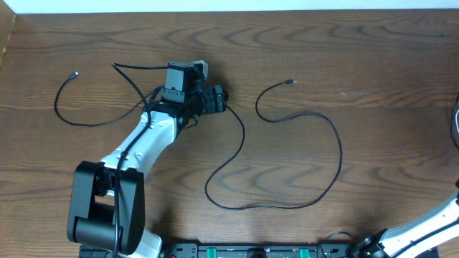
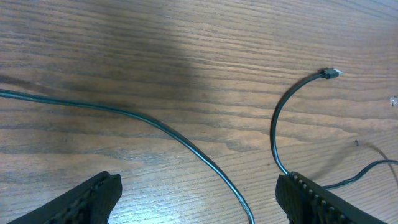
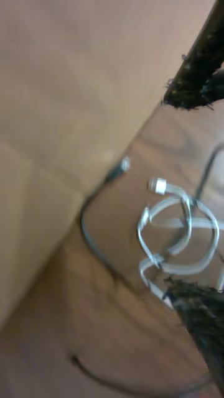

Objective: Untangle cables

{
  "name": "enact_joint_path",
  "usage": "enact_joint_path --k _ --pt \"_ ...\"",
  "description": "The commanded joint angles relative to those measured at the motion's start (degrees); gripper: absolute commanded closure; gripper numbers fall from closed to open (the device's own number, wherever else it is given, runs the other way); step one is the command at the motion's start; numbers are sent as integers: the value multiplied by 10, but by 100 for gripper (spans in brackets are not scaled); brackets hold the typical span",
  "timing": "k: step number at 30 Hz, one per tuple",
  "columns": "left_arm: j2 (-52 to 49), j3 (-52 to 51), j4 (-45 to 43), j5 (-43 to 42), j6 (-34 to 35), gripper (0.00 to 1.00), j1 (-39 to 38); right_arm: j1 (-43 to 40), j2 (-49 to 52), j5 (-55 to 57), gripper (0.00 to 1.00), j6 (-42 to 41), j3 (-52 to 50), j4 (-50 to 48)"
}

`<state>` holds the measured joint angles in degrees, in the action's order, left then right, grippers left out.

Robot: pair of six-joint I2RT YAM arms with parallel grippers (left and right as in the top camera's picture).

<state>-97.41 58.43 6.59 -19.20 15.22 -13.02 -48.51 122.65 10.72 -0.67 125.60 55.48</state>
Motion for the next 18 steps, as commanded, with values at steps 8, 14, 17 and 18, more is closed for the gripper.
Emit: enact_joint_path --k 8,14,17,18 --pt "12 8 0 -3 -1 16 0 81 3 -436 6 240 -4 50" --pt "12 8 1 -3 -1 16 0 184 3 -378 1 326 -60 82" --pt "12 8 0 -3 -1 16 0 226 3 -378 1 376 -115 82" --pt "12 8 1 -3 -1 16 0 240 3 -378 1 397 -137 82"
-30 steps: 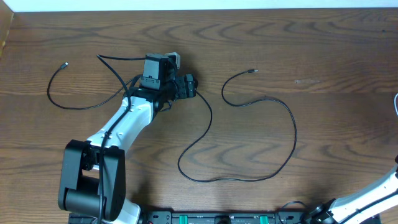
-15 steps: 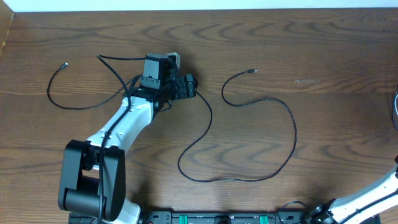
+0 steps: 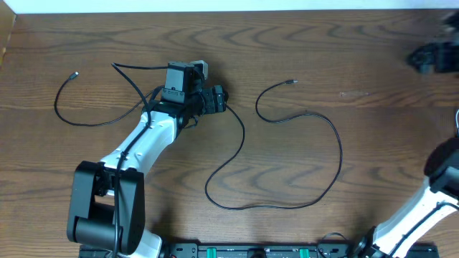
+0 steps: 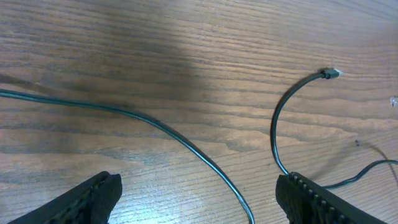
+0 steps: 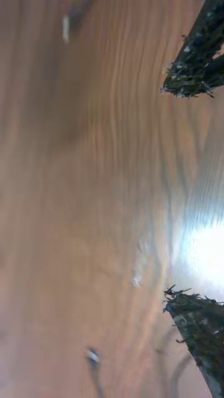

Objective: Untangle cables

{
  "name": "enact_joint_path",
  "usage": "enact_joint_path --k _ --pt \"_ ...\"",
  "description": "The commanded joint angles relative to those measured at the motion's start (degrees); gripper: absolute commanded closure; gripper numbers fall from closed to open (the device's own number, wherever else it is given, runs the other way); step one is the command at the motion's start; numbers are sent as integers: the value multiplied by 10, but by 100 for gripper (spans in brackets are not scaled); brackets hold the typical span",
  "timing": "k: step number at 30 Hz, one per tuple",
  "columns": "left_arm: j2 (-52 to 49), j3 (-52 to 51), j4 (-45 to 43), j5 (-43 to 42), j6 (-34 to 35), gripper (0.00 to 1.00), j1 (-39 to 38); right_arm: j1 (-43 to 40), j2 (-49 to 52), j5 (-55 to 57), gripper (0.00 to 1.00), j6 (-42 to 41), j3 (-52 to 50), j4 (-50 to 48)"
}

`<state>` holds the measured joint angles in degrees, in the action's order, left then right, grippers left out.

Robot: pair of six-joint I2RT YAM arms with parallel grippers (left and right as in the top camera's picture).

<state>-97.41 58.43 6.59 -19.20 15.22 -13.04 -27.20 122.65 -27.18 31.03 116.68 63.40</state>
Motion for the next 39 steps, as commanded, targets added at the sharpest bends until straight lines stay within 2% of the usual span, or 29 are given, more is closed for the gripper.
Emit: enact_joint_path --k 1,5,13,30,31,32,33,34,35,36,39 --pt "12 8 1 -3 -1 16 0 40 3 1 1 100 -70 0" --pt "12 8 0 -3 -1 16 0 95 3 0 1 137 -165 -28" --pt "12 8 1 -3 -1 15 0 177 3 0 1 209 -265 -35" --pt "12 8 1 -3 -1 16 0 270 3 0 2 209 -370 -68" --pt "12 8 1 -3 -1 16 0 274 3 0 9 209 -372 -68" --pt "12 8 1 -3 -1 16 0 276 3 0 20 209 -372 -68" --pt "12 8 1 -3 -1 16 0 277 3 0 39 209 -372 -68" --pt "12 8 0 -3 -1 15 0 277 3 1 67 209 -372 -69" --pt "12 8 1 -3 -1 16 0 277 3 3 89 209 -372 -69" --pt "12 8 1 -3 -1 16 0 277 3 7 99 209 -372 -71" --pt "12 8 1 -3 -1 16 0 277 3 30 99 209 -372 -75"
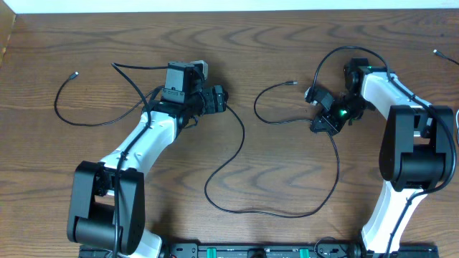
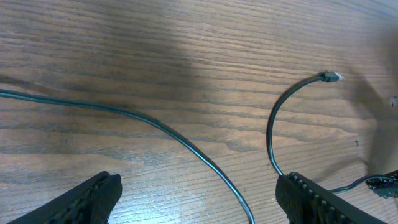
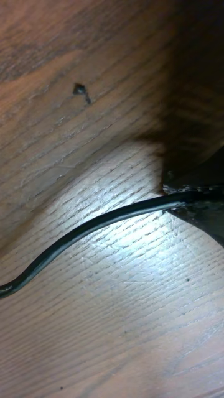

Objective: Untangle cables
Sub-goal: 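Grasp the remaining black cable at center right with the right gripper, then pull the black cable rightward off the table with the right gripper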

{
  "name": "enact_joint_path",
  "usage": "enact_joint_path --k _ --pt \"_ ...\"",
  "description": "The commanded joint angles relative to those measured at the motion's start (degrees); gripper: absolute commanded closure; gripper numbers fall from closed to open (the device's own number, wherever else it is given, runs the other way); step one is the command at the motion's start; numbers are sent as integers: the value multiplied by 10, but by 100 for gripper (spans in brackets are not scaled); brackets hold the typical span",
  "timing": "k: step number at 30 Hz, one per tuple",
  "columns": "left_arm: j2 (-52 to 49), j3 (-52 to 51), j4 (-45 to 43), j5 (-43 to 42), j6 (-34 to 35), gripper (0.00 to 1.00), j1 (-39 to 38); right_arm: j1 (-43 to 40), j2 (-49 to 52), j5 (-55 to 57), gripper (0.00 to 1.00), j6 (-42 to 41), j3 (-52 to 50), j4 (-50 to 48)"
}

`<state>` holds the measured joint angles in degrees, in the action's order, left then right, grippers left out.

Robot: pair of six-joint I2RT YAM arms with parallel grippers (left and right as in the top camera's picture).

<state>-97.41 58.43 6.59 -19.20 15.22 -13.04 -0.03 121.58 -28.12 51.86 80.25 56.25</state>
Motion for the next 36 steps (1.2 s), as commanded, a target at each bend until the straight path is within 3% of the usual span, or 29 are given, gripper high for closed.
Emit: enact_joint_path --k 1,5,10,15,21,27,36 --pt "12 8 1 -3 -1 16 0 5 13 40 99 0 -7 -4" --pt "12 8 0 -3 -1 16 0 -8 13 55 99 -14 8 -7" --pt "12 8 1 -3 -1 16 0 -40 11 140 99 -114 97 6" --pt "12 8 0 -3 -1 16 0 -82 5 271 99 -217 266 60" --pt "12 8 0 -3 -1 15 0 -95 -2 356 99 -232 422 106" --pt "12 8 0 -3 -1 16 0 -124 -49 419 99 -342 504 42" --pt "12 8 0 -3 -1 16 0 -147 -130 557 99 -338 505 -108"
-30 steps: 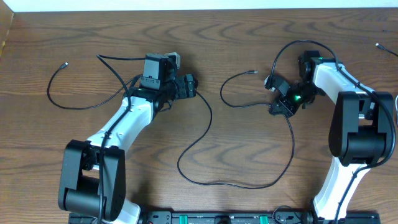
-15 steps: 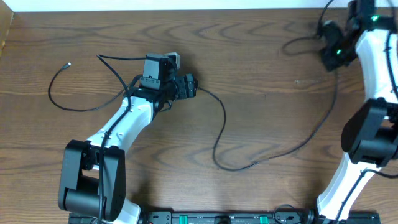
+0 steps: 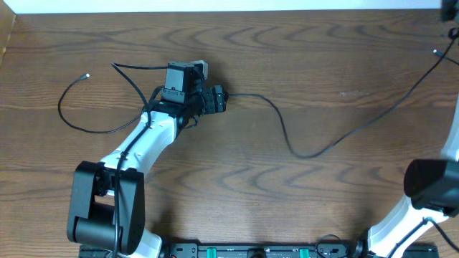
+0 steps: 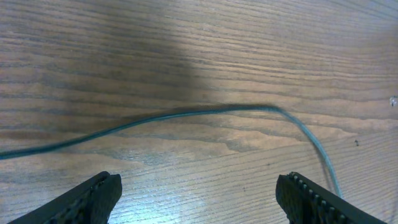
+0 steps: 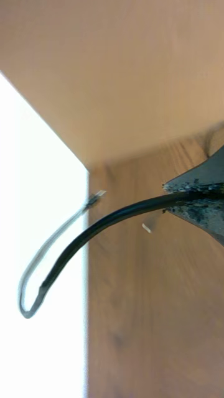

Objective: Untangle cables
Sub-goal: 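Pull the black cable rightward off the table with the right gripper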

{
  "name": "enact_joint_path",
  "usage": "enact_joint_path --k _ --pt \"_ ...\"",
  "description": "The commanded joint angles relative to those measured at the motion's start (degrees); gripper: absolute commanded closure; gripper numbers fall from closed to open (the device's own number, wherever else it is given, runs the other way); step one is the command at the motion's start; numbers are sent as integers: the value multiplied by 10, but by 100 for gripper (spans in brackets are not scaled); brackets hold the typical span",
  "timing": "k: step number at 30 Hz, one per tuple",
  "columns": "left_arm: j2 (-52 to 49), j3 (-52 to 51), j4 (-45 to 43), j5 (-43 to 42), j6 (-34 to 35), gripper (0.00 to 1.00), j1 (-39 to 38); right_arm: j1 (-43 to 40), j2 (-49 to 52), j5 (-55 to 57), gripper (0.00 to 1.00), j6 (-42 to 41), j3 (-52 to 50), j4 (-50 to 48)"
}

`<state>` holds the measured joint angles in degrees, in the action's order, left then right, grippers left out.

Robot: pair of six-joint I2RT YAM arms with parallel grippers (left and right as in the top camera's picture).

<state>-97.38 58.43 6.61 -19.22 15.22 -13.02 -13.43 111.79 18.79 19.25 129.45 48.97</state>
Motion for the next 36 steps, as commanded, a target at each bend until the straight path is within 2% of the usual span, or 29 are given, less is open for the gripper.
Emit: enact_joint_path --k 1,8,17,23,26,33,34,35,36 --pt "12 8 0 -2 -1 16 0 -19 -36 92 99 -9 13 -47" --pt "12 8 0 -2 -1 15 0 -103 -38 89 99 0 13 -115" --pt "12 8 0 -2 -1 16 0 -262 -19 -76 99 13 9 -133" --pt "12 8 0 -2 -1 16 0 -343 33 -164 99 -53 8 -123" --pt "12 8 0 -2 -1 16 0 -362 71 -206 99 -59 8 -112" --pt "12 8 0 -2 -1 16 0 -364 132 -209 99 -63 8 -93" --pt "12 8 0 -2 -1 15 0 -364 140 -209 96 -70 8 -91" --pt "12 8 0 -2 -1 16 0 -364 148 -210 85 -84 8 -87" --pt "12 8 0 -2 -1 16 0 -364 152 -218 66 -89 8 -83"
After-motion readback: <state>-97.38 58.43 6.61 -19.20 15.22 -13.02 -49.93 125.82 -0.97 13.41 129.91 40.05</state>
